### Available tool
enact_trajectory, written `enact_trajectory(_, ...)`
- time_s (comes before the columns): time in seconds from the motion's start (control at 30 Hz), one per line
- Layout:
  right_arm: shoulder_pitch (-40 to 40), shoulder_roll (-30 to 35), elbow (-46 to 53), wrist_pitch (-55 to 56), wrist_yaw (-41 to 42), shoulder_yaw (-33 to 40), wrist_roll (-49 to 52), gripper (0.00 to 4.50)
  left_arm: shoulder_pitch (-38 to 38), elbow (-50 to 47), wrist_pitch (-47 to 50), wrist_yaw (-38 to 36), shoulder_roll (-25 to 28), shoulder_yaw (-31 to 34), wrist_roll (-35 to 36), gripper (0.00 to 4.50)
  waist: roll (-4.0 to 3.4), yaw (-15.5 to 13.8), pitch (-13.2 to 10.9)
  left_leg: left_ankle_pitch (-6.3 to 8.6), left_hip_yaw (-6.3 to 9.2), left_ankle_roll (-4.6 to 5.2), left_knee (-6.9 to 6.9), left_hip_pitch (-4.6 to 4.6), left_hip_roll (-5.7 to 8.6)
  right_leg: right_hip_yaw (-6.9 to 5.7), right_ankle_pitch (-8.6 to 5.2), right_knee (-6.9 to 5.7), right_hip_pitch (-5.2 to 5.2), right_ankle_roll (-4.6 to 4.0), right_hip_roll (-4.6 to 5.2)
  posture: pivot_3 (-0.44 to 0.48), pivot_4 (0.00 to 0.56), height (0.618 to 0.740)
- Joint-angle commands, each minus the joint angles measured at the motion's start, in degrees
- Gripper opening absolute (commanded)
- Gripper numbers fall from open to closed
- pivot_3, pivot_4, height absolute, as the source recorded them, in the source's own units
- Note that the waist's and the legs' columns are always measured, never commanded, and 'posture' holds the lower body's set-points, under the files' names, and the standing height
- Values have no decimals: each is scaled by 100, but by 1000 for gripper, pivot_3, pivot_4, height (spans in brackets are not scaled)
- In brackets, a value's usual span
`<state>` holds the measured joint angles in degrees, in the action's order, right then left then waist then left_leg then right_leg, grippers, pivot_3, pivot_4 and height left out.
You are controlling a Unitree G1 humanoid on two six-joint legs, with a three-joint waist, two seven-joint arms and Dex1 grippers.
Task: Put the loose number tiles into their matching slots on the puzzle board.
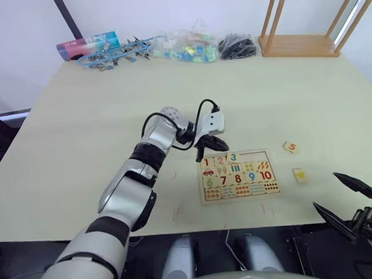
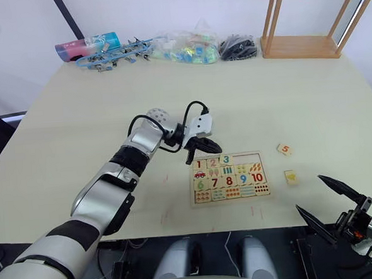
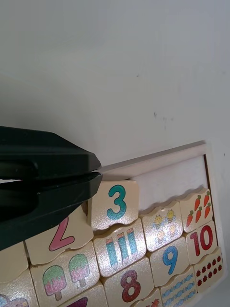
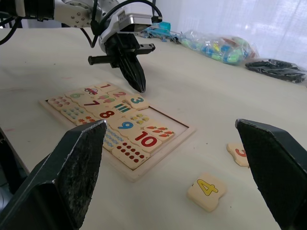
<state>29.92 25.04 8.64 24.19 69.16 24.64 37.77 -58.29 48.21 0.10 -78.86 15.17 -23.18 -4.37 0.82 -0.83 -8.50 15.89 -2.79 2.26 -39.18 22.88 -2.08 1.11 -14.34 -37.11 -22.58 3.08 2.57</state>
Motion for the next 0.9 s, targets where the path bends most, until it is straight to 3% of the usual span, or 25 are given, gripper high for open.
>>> enact_trajectory(0.03, 50, 27, 128, 88, -38, 159, 86, 4500, -53, -187, -59, -60, -25, 39, -11, 89, 0, 1, 0, 0, 0, 0, 0, 0, 0, 0, 0, 0, 0, 0, 0, 0, 150, 737)
enact_trajectory(0.9, 86, 67, 183, 68, -73, 159, 105, 4500, 100, -307, -127, -177, -54, -22, -127, 89, 0, 2, 0, 0, 1, 0, 0, 0, 0, 0, 0, 0, 0, 0, 0, 0, 150, 737)
